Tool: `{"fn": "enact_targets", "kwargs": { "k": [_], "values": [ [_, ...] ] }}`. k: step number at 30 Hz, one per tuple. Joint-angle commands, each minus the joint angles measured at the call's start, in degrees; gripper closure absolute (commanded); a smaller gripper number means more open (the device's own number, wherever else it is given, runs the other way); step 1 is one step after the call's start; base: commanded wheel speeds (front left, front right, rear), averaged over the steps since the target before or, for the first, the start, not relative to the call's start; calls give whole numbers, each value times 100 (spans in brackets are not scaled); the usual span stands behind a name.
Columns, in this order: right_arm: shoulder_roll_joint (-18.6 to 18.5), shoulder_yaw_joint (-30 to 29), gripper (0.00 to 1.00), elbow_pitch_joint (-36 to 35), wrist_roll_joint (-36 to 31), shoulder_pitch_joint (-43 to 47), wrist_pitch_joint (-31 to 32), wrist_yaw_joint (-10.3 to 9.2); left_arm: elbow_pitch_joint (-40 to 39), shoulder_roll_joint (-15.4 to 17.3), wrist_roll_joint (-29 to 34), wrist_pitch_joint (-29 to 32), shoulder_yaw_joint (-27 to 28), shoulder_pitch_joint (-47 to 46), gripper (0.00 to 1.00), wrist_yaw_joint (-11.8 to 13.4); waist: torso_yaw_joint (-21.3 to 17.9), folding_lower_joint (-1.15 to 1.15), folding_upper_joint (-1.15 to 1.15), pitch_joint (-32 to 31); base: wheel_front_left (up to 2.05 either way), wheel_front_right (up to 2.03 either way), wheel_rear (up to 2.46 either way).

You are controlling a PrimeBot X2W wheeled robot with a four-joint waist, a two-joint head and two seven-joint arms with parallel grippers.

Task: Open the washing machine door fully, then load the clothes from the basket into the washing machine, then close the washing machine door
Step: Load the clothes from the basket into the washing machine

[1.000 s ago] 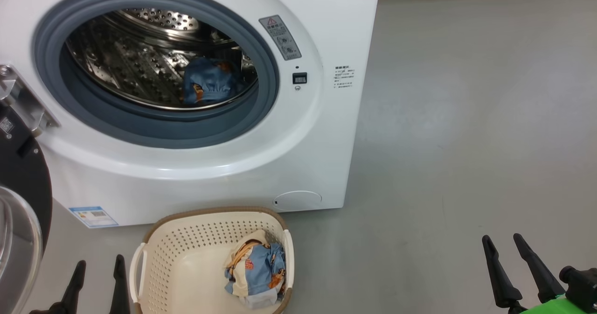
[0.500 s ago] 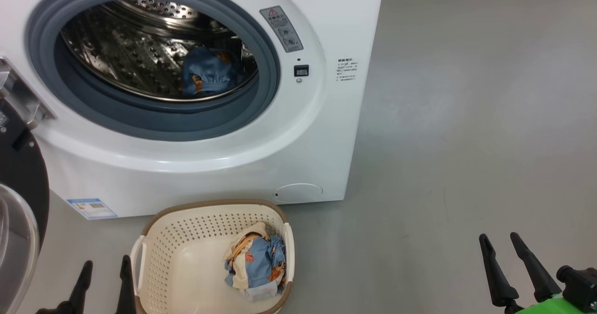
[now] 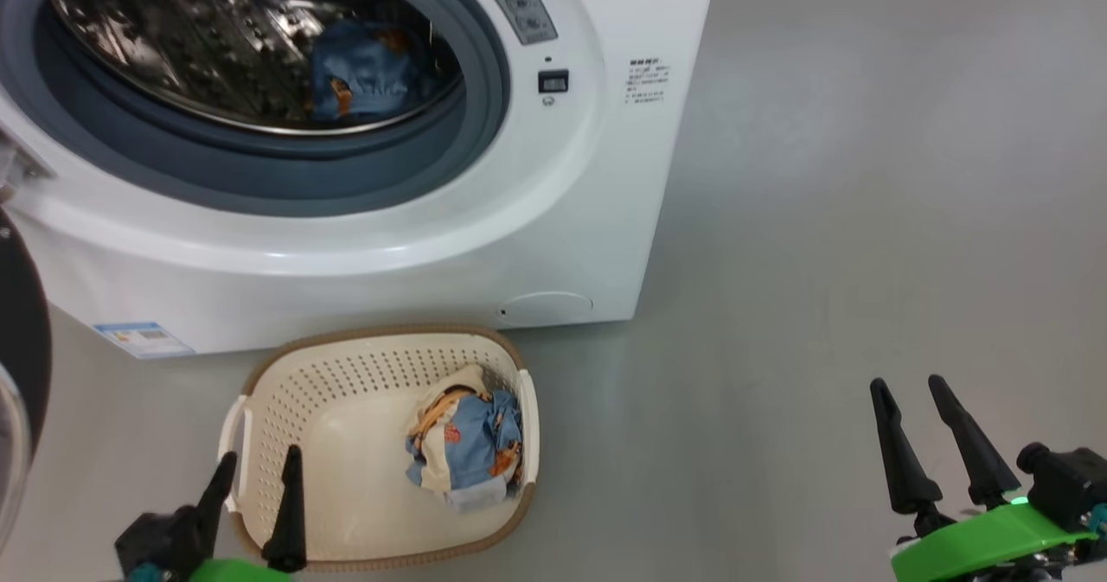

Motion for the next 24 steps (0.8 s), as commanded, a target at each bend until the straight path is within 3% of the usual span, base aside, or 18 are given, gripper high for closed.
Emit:
{"fn": "enact_targets", "kwargs": {
  "k": [1,24],
  "values": [
    [-40,109,0,-167,-52,-211,-28,9,76,132,-91,-38,88,-330,0,-8,-53,0,0,348,0,0,0],
    [284,191,0,-269,-236,-999,-28,9,2292,576,-408,-38,-1405,-2318,0,-8,-294,0,0,1824,0,0,0]
  ]
}}
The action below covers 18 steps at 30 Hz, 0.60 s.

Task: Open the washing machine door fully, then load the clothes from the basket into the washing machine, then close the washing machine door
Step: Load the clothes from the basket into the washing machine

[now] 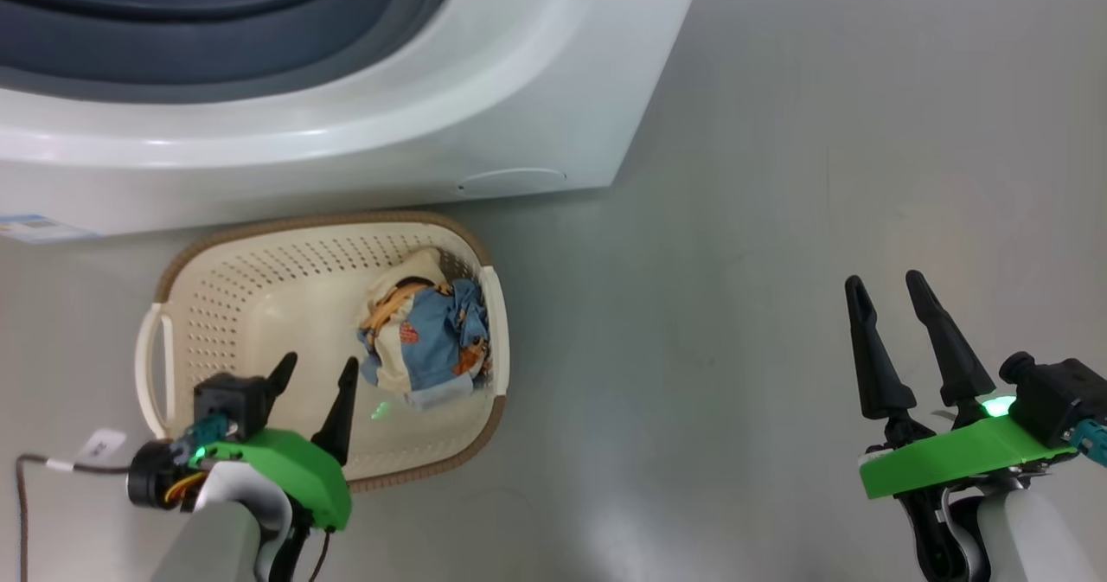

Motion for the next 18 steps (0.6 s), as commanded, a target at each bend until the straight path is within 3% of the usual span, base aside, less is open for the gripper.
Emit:
{"fn": "enact_targets", "kwargs": {
  "k": [1,18],
  "values": [
    [-15,156,0,-143,-78,-46,-28,9,36,203,-85,-38,65,-156,0,-8,-86,0,0,268,0,0,0],
    [105,381,0,-282,-196,-547,-28,9,1036,679,-1143,-38,-1756,-1600,0,-8,-315,0,0,1444,0,0,0]
  ]
}}
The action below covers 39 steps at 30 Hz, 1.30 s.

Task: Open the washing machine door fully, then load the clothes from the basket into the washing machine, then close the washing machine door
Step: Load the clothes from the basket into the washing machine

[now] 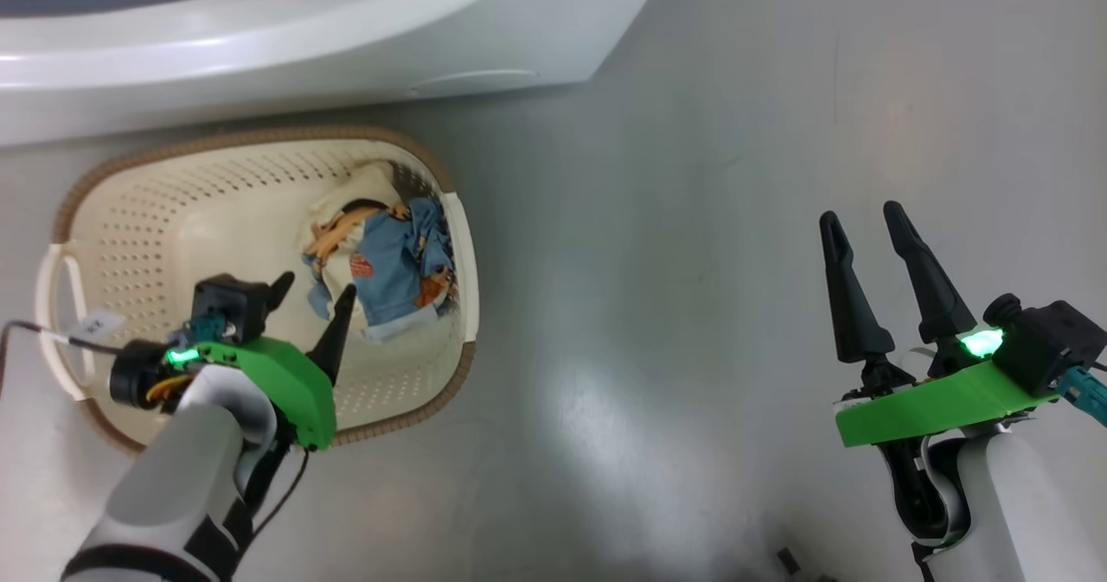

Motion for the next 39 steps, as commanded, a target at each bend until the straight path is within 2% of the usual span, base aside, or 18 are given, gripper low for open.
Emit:
{"fn": "enact_targets", "kwargs": {
  "k": [1,10,19,27,38,39],
  "values": [
    [27,160,0,-147,-100,35,-27,9,6,237,-130,-37,26,-94,0,-8,-119,0,0,308,0,0,0],
    [74,224,0,-272,-170,-84,-27,9,148,432,-668,-37,-522,-580,0,-8,-161,0,0,724,0,0,0],
    [94,307,0,-415,-221,-220,-27,9,185,675,-1408,-37,-1384,-1045,0,-8,-207,0,0,1099,0,0,0],
    [121,354,0,-504,-264,-202,-27,9,144,864,-1891,-37,-2080,-1325,0,-8,-270,0,0,1275,0,0,0],
    [140,425,0,-606,-281,-191,-27,9,112,1065,-2442,-37,-2685,-1609,0,-8,-401,0,0,1379,0,0,0],
    [141,432,0,-612,-284,-185,-27,9,107,1077,-2487,-37,-2732,-1623,12,-8,-411,0,0,1380,0,0,0]
  ]
}}
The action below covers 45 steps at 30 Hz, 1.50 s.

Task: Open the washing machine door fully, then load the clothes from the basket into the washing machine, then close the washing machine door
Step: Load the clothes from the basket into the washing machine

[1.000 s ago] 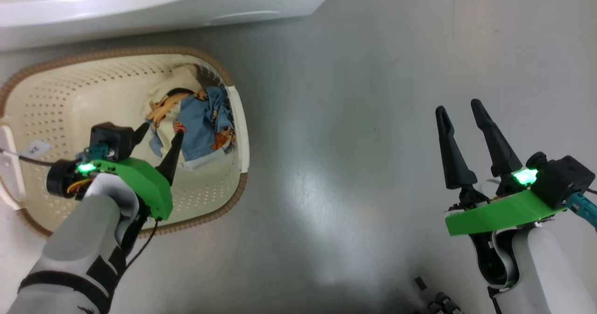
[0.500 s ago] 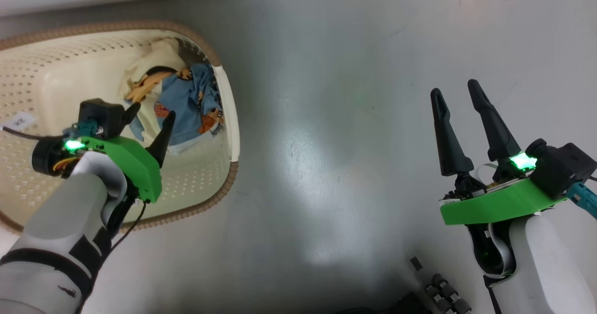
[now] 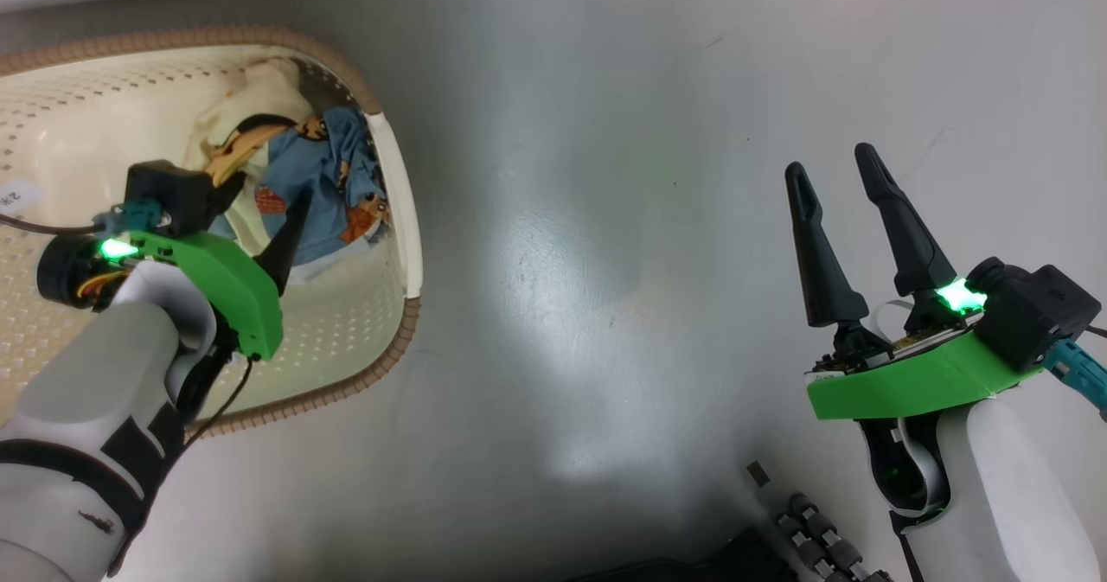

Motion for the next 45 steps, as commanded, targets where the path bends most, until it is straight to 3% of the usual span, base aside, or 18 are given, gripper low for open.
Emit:
{"fn": "enact_targets", "kwargs": {
  "k": [1,4,5,15,22,36,45],
  "values": [
    [20,136,0,-143,-45,165,-27,9,-53,232,-104,-37,-7,4,47,-8,-25,0,0,0,0,0,0],
    [18,124,0,-148,-53,187,-27,9,-67,255,-245,-37,-137,-46,91,-8,-29,0,0,-15,0,0,0],
    [17,117,0,-145,-55,191,-27,9,-78,253,-303,-37,-157,-58,100,-8,-25,0,0,-23,0,0,0],
    [12,19,0,-92,-75,266,-27,9,-116,141,-647,-37,23,64,100,-8,137,0,0,-359,0,0,0],
    [-55,-65,0,-14,-42,210,-27,9,-199,-3,-526,-37,997,445,100,-8,390,0,0,-832,0,0,0],
    [-240,-24,0,385,130,499,-27,9,-1097,-412,907,-37,3202,2056,100,-8,779,0,0,-2325,0,0,0],
    [-408,-26,0,574,273,909,-27,9,-1842,-653,1768,-37,4256,2971,100,-8,934,0,0,-3243,0,0,0]
  ]
}}
